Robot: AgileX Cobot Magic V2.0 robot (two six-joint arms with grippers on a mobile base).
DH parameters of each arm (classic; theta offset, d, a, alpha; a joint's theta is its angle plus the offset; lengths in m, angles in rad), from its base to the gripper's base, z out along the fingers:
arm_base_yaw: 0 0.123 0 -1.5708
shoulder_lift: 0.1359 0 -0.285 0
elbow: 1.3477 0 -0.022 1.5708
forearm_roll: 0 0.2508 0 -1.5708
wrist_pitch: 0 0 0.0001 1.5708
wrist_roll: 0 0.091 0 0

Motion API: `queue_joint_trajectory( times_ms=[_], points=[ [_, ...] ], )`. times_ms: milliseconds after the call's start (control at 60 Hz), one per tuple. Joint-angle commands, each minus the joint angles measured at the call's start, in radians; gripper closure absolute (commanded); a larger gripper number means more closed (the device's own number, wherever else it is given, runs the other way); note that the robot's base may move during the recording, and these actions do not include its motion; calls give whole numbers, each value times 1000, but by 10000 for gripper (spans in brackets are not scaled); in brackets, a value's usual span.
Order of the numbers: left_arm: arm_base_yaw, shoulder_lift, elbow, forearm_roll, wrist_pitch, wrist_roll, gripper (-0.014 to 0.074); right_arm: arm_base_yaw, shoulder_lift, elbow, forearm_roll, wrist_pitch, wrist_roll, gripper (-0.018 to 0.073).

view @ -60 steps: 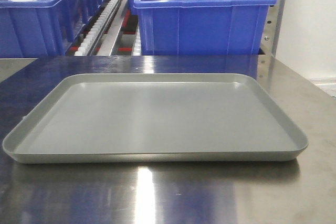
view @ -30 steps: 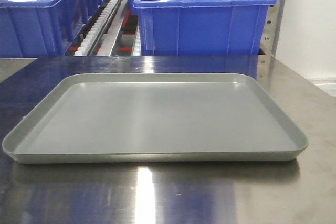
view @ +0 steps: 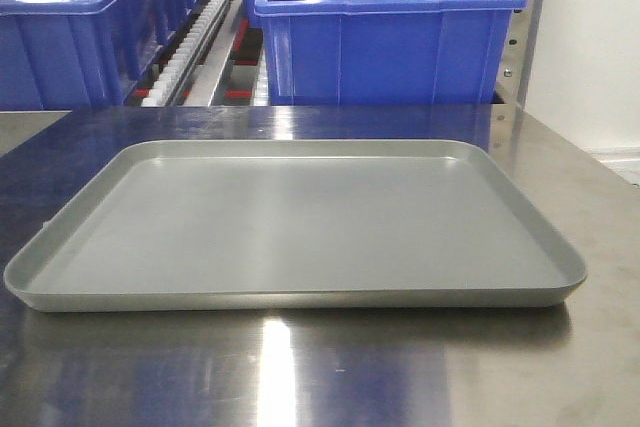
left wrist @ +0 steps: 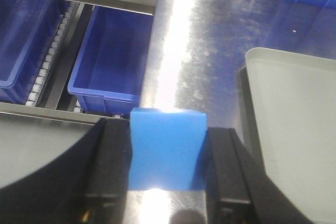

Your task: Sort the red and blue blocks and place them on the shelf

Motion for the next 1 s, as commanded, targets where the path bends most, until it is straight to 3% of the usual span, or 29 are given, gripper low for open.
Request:
queue_joint_trajectory(
  times_ms=[0,984],
  points=[
    [3,4,-29,12,-79,-6,474,-8,1,-30,-7,-90,-7,505],
    [3,8,-29,12,-79,-6,474,-8,1,-30,-7,-90,-7,505]
  ],
)
